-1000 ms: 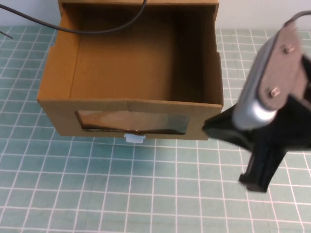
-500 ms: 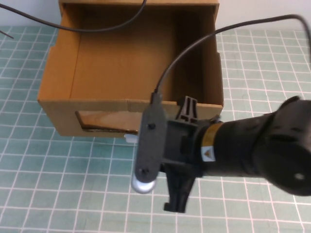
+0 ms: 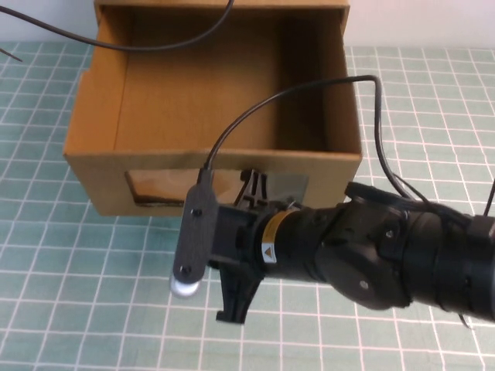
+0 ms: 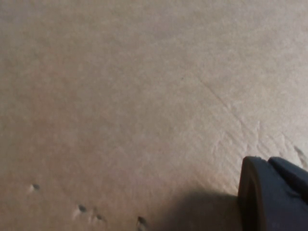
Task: Close the shoe box
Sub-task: Close the shoe box with your right arm
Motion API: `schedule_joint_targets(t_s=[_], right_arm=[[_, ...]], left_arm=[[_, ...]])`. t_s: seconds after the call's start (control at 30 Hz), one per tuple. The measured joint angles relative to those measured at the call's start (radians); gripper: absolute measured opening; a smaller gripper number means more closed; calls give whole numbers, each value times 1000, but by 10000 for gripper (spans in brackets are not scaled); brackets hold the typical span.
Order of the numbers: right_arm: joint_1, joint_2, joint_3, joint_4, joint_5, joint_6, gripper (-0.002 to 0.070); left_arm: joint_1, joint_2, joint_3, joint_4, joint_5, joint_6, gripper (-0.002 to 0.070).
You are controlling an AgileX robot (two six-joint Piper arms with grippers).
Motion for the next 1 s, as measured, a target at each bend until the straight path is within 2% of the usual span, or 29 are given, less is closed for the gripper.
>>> schedule_joint_targets(t_s=[0.5,0.8,1.0], right_arm=[[-113,126,-182,0,-40,4,-14],[-109,127,-215,0,28,4,-14],[-39,65,-215,-2,127,4,-14]], left_arm=[[0,1,0,-4,0,0,-5],[0,1,0,-4,0,0,-5],[0,1,0,-4,0,0,-5]])
